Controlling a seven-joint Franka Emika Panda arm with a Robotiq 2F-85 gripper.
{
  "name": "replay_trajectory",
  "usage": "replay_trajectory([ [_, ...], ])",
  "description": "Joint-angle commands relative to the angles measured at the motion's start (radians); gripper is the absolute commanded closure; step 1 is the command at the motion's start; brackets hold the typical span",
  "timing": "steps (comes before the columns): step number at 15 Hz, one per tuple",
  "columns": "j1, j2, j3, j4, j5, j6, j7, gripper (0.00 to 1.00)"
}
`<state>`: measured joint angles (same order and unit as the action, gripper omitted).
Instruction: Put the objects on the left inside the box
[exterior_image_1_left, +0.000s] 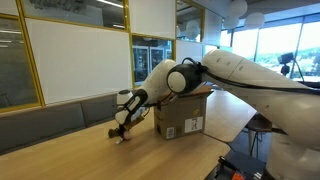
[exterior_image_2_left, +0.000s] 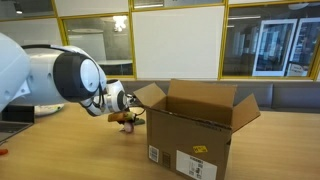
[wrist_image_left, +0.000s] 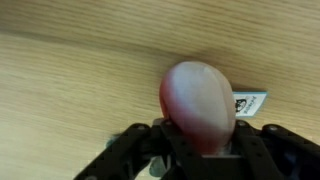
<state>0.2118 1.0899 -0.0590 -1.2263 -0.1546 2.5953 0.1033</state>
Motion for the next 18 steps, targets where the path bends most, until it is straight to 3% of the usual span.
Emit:
replay_trajectory([
  [1,0.029,-0.037,-0.026,-0.004,-0.017,-0.012,0.02,0.9],
  [4,0.051,-0.117,-0.039,-0.073,-0.025,0.013,0.034,0.87],
  [13,0.11,-0.528,-0.106,-0.411,-0.087,0.18,0.131,0.87],
  [18,0.142,-0.758,-0.193,-0.59,-0.192,0.302,0.245,0.87],
])
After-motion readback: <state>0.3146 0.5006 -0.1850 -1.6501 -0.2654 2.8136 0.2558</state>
